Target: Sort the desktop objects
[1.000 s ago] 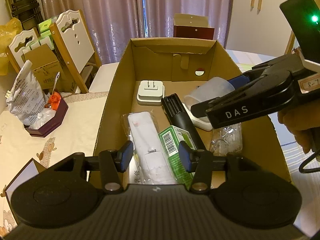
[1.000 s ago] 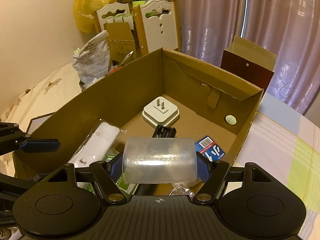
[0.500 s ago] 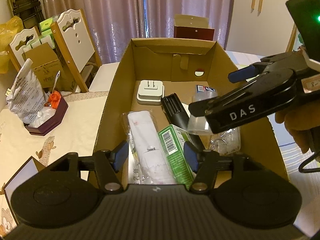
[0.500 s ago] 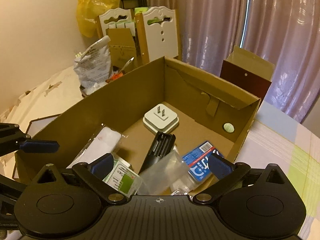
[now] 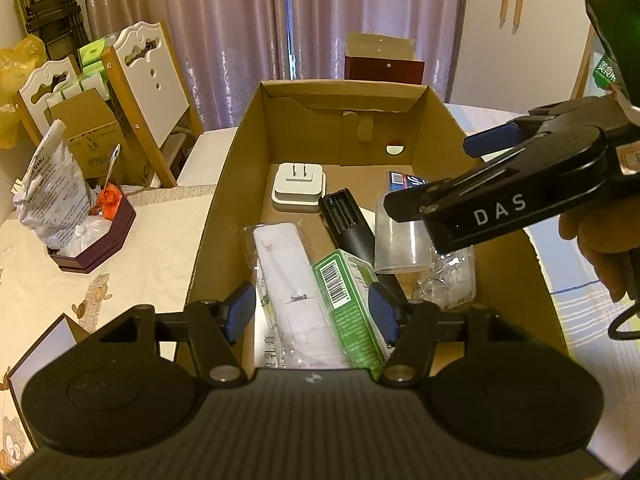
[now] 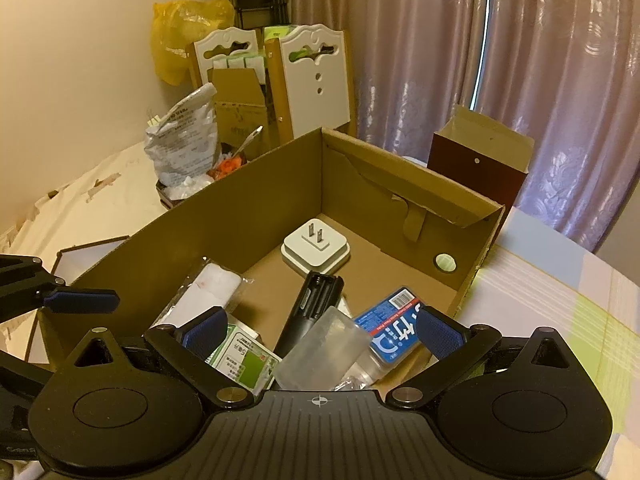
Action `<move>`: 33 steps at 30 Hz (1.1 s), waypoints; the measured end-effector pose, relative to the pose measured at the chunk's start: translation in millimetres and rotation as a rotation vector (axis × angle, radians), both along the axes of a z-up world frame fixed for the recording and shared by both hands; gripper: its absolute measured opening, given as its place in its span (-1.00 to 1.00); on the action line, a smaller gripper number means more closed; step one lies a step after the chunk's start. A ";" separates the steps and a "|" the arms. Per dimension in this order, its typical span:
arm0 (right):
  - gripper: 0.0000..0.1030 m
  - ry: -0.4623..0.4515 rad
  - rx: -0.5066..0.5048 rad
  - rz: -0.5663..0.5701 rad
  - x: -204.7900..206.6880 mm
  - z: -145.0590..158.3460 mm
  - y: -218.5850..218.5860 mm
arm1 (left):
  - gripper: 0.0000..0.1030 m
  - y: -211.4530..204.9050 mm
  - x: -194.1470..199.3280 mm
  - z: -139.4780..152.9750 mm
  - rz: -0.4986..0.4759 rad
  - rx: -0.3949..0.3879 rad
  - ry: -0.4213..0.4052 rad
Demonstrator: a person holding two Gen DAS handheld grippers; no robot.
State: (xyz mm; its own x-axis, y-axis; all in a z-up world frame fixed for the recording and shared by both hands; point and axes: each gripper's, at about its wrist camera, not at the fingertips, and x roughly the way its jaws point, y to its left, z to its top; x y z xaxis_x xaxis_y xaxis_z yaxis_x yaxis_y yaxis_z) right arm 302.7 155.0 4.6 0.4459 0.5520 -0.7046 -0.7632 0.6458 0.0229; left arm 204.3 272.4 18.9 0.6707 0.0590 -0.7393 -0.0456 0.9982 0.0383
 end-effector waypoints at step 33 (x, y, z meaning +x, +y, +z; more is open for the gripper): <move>0.99 0.078 0.129 -0.320 -82.0 50.3 -90.4 | 0.97 -5.4 -67.3 34.5 0.025 0.048 -0.117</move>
State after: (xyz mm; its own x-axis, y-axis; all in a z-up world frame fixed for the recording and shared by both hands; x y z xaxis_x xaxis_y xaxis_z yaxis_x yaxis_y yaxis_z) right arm 220.7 64.6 54.8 0.5586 0.4797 -0.6766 -0.5153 0.8400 0.1701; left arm 137.0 267.0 53.4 0.7502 0.1104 -0.6519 -0.0778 0.9939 0.0788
